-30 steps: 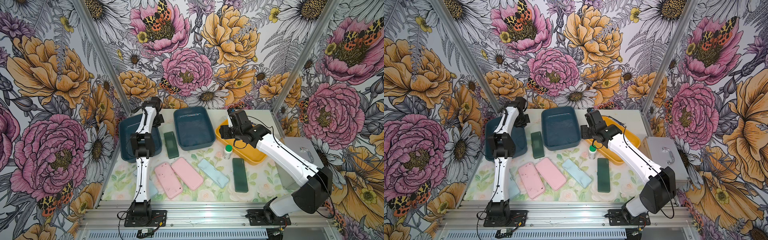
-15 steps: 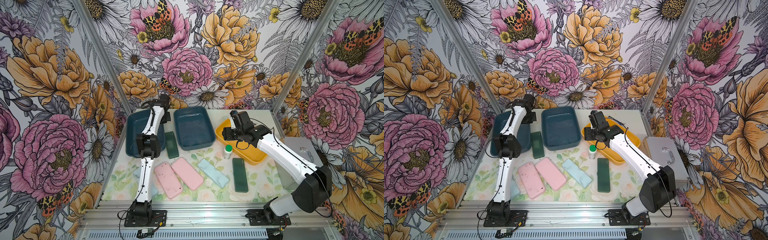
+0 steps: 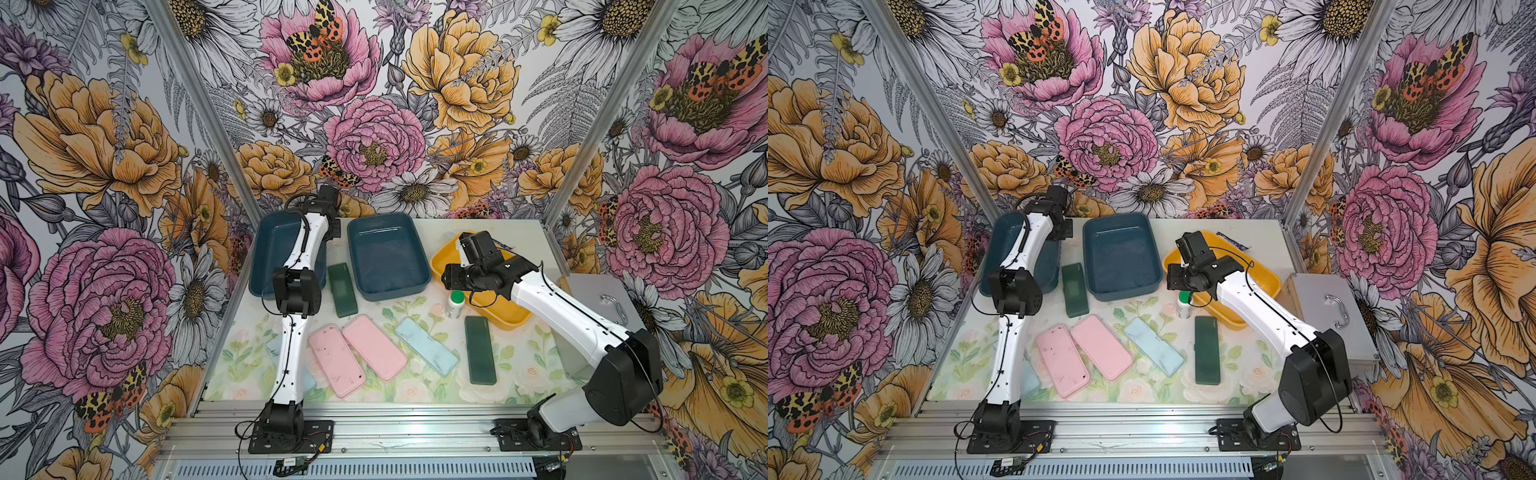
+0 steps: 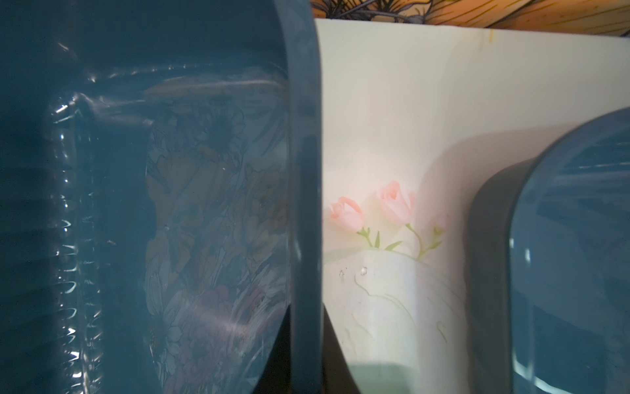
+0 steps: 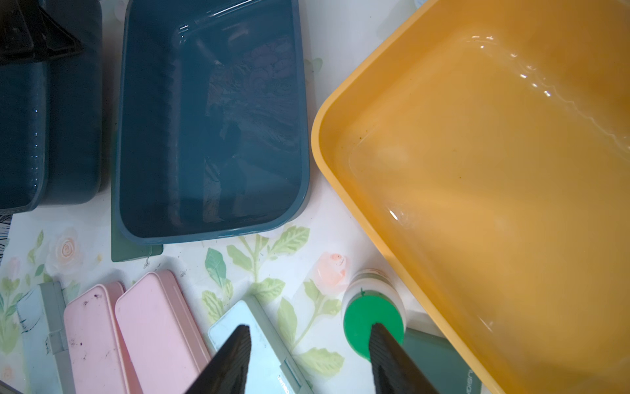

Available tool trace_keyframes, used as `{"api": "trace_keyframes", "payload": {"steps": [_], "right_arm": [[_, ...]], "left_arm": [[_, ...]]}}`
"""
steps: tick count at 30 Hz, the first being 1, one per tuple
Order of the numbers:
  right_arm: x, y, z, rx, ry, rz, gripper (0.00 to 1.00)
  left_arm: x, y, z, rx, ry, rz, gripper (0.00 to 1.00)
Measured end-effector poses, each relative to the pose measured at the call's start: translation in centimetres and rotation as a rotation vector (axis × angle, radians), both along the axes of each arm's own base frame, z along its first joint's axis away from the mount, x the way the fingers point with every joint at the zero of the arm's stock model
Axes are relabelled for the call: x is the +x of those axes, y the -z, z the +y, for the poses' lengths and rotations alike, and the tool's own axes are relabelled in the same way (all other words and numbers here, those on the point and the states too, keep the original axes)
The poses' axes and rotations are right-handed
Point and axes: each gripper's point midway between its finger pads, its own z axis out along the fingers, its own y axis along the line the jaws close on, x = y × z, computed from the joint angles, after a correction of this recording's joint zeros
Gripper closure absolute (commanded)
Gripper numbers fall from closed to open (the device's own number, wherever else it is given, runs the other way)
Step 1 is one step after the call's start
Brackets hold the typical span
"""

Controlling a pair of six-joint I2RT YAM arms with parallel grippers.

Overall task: Place the pencil cases by color into the storage box
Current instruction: Move the storage box to the corner of the board.

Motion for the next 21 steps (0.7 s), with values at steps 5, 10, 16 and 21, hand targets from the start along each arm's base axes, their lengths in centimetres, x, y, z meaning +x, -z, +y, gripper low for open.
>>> {"api": "trace_keyframes", "payload": {"steps": [5, 10, 16, 21], "right_arm": [[-0.7, 0.1, 0.1, 0.001, 0.007, 0.032, 0.42], [-0.5, -0.5, 0.3, 0.01, 0.017, 0.032, 0.42], [-0.5, 0.5, 0.3, -0.005, 0.02, 0.062, 0.42], [-0.5, 0.8, 0.3, -0.01, 0.024, 0.074, 0.42]], "left_arm": [[0.7, 2.4, 1.3, 0.017, 0.033, 0.022, 0.92], [1.6, 3.5, 1.7, 0.03, 0.078, 0.014, 0.92], [2.6, 3.5, 1.3, 0.02, 0.109, -0.019, 0.82], [3.0, 3.7, 1.0, 0.028, 0.132, -0.031, 0.42]]}}
